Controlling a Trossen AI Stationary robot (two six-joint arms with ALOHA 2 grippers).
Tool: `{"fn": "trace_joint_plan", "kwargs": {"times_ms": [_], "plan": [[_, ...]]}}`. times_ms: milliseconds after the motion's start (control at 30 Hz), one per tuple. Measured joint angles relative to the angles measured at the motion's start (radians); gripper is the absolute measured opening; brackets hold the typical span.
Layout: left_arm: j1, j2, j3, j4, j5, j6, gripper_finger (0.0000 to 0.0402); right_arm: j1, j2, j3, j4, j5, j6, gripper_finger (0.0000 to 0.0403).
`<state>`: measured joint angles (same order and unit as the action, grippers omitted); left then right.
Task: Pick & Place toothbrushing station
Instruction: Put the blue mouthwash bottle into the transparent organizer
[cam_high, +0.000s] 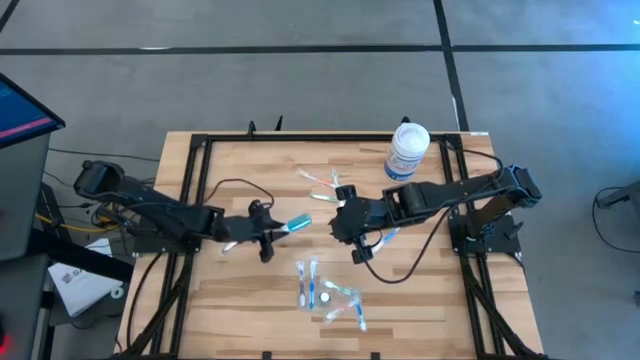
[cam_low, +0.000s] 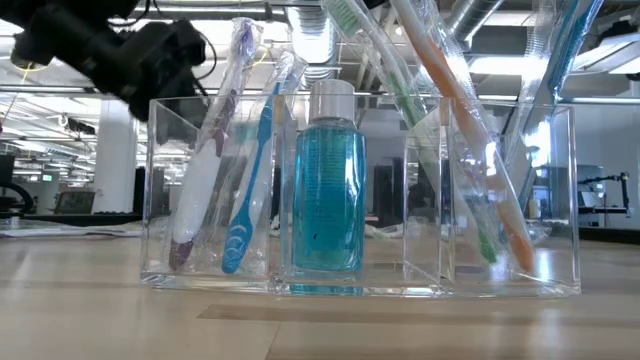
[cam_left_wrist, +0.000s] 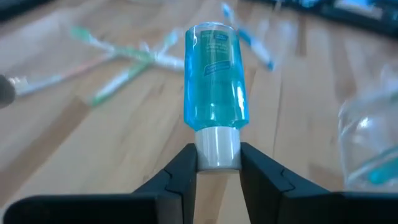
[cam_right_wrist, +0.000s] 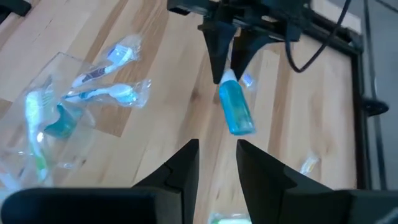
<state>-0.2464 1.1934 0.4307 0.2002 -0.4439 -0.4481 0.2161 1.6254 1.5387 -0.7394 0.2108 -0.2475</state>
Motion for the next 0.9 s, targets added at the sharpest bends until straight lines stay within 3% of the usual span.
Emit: {"fn": "trace_joint_plan", "kwargs": {"times_ms": [133, 400, 633, 900], "plan": [[0.067, -0.045, 0.026, -0.002, 0.041, 0.0, 0.0086, -0.006, 0.018, -0.001, 0.051, 0.001, -0.048, 0.0098], [0.246, -0.037, 0.119, -0.003, 0.232, 0.0, 0.0086, -0.021, 0.051, -0.002, 0.101, 0.035, -0.144, 0.0098], [0.353, -0.012, 0.183, 0.0, 0.416, -0.004, 0.0086, -0.019, 0.079, 0.001, 0.14, 0.136, -0.23, 0.0098], [0.403, 0.064, 0.225, 0.002, 0.571, -0.025, 0.0086, -0.014, 0.1, -0.002, 0.182, 0.248, -0.332, 0.0098]]}}
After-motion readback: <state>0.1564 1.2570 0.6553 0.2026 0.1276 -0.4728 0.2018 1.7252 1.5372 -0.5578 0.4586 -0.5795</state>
